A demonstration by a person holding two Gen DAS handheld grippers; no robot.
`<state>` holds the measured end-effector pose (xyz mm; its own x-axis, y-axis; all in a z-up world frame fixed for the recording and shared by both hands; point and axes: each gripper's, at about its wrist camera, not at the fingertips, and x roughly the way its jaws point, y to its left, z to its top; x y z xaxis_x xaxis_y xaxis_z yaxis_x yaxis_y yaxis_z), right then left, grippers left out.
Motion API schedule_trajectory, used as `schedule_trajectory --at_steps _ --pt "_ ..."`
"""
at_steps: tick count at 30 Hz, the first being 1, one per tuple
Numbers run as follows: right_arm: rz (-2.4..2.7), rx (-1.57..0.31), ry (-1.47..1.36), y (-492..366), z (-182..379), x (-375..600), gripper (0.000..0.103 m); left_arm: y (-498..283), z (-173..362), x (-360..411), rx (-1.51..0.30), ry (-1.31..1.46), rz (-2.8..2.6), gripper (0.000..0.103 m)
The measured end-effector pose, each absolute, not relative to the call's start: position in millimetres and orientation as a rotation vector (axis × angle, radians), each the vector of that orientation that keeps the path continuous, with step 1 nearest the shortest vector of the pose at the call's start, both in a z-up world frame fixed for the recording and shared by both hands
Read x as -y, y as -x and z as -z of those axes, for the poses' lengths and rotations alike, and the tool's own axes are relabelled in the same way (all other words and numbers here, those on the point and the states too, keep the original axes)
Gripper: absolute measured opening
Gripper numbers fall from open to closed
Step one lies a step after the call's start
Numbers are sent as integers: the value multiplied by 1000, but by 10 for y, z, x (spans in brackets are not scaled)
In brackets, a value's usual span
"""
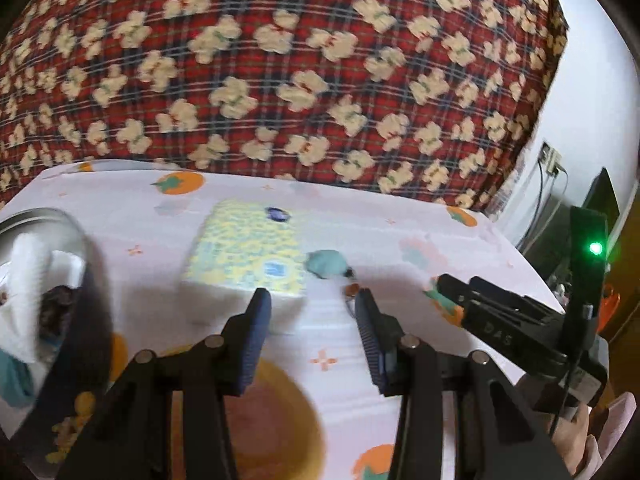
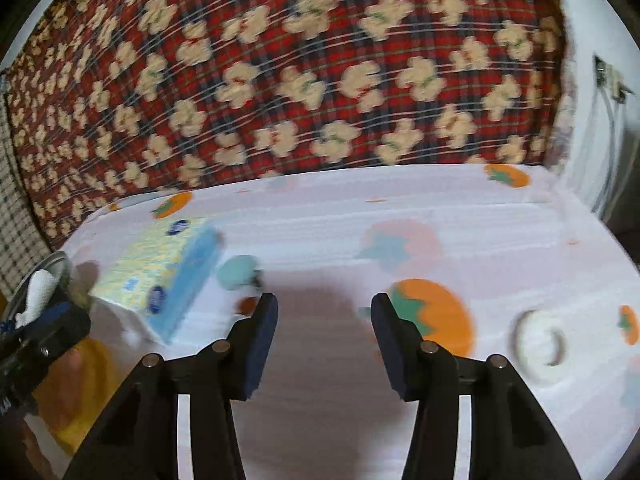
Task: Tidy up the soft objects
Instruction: 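Withdraw both tools from the tin toward the remaining items, then grasp the white ring roll with the right tool while the left tool grasps the teal pom-pom keychain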
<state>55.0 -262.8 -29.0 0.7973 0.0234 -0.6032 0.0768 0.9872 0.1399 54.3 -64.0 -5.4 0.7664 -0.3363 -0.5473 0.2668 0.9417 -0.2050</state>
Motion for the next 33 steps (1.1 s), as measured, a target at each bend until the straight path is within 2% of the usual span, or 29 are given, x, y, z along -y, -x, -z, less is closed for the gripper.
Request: schedule_trajectory --at_steps 4,6,8,11,15,19,22,26,33 --pt "122 -651 -175 -394 315 2966 56 -606 38 1010 -631 83 365 45" --pt "172 -655 -186 -338 332 3116 74 -668 45 1160 -637 77 358 62" --pt "219 -653 -203 -274 366 3269 79 -756 64 1355 -641 58 325 75" --pt "258 -663 -207 -217 409 3395 79 -925 95 1539 -649 36 259 77" --pt "325 -705 -237 -185 507 3603 79 -1252 219 1677 -743 49 153 85" --pt "341 -750 -306 -184 605 3776 79 -1470 350 1767 -806 47 80 85" --pt "324 -775 -332 -230 653 3838 79 -1614 421 1849 -815 -10 -2 95" --pt "303 -788 -335 -272 673 3840 80 -1761 497 1956 -832 -45 -46 100" --pt "295 -801 -359 -276 717 3910 80 -1898 569 2251 -867 -140 -56 100"
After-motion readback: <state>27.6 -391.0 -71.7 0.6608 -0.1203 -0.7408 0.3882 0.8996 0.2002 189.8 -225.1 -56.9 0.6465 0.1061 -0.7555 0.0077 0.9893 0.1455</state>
